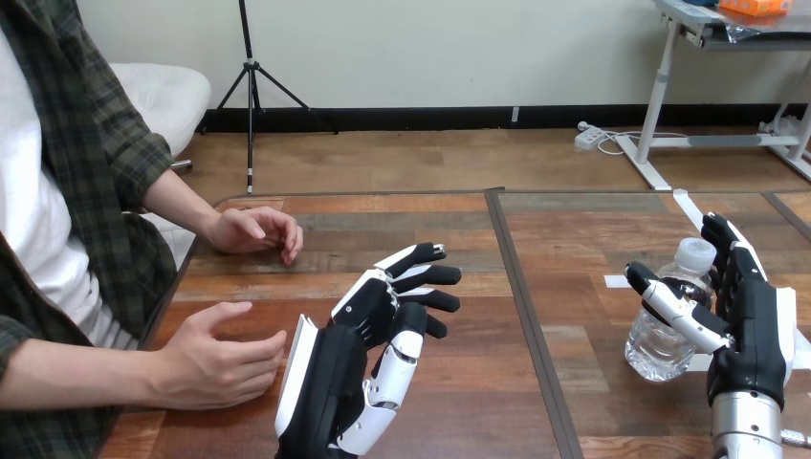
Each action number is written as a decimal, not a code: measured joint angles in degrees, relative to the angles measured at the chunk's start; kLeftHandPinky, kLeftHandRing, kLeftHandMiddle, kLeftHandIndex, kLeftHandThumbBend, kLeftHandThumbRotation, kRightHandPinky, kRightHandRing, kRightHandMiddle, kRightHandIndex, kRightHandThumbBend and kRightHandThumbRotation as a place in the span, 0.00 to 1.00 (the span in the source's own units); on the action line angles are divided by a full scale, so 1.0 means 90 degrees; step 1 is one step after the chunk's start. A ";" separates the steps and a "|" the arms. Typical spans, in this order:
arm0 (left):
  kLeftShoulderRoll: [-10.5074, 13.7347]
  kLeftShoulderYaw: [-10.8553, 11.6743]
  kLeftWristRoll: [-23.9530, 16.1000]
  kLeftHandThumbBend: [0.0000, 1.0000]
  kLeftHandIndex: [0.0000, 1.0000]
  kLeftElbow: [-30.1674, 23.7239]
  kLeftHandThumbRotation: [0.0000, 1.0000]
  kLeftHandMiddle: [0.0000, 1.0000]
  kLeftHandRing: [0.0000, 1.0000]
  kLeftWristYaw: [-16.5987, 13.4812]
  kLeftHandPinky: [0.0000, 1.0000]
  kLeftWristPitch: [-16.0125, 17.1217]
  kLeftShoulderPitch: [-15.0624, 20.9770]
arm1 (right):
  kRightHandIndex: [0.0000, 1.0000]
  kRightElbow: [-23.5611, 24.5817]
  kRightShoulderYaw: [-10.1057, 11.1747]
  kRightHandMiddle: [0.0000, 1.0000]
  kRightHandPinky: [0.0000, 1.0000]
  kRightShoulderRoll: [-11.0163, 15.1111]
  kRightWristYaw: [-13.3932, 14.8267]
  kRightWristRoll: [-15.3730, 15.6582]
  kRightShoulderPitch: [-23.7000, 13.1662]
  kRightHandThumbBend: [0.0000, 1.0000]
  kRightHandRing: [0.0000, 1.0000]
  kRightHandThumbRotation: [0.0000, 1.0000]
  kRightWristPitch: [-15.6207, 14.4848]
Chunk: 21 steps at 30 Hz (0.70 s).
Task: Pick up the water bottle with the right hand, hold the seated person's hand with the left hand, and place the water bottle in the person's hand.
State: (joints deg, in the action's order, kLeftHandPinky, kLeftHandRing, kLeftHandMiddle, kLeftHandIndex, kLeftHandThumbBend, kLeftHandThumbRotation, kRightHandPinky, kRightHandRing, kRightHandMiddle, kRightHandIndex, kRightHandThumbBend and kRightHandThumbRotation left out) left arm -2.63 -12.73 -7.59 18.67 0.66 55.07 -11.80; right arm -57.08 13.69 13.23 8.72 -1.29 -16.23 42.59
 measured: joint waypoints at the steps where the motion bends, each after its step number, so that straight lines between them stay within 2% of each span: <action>1: 0.0000 0.0000 0.0000 0.17 0.77 0.0000 0.73 0.71 0.64 0.0000 0.52 0.0000 0.0000 | 0.89 -0.0004 0.0005 0.92 0.95 -0.0005 -0.0017 -0.0026 -0.0001 0.85 0.94 0.17 0.0000; 11: 0.0000 -0.0001 -0.0001 0.17 0.77 0.0000 0.73 0.70 0.63 -0.0001 0.52 0.0000 -0.0002 | 0.90 -0.0018 0.0034 0.92 0.97 -0.0115 -0.0166 -0.0287 -0.0008 0.81 0.95 0.12 -0.0008; 21: -0.0001 0.0001 -0.0044 0.17 0.77 0.0000 0.74 0.70 0.63 -0.0037 0.51 0.0000 -0.0006 | 0.91 -0.0058 0.0003 0.92 0.96 -0.0210 -0.0137 -0.0262 -0.0012 0.78 0.94 0.10 -0.0017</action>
State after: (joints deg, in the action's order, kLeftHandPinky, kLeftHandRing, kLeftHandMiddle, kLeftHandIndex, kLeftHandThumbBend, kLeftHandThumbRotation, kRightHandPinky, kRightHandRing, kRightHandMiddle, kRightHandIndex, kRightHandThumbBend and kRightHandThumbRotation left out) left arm -2.63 -12.72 -7.98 18.67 0.33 55.07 -11.86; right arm -57.60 13.72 11.33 7.49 -3.65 -16.34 42.43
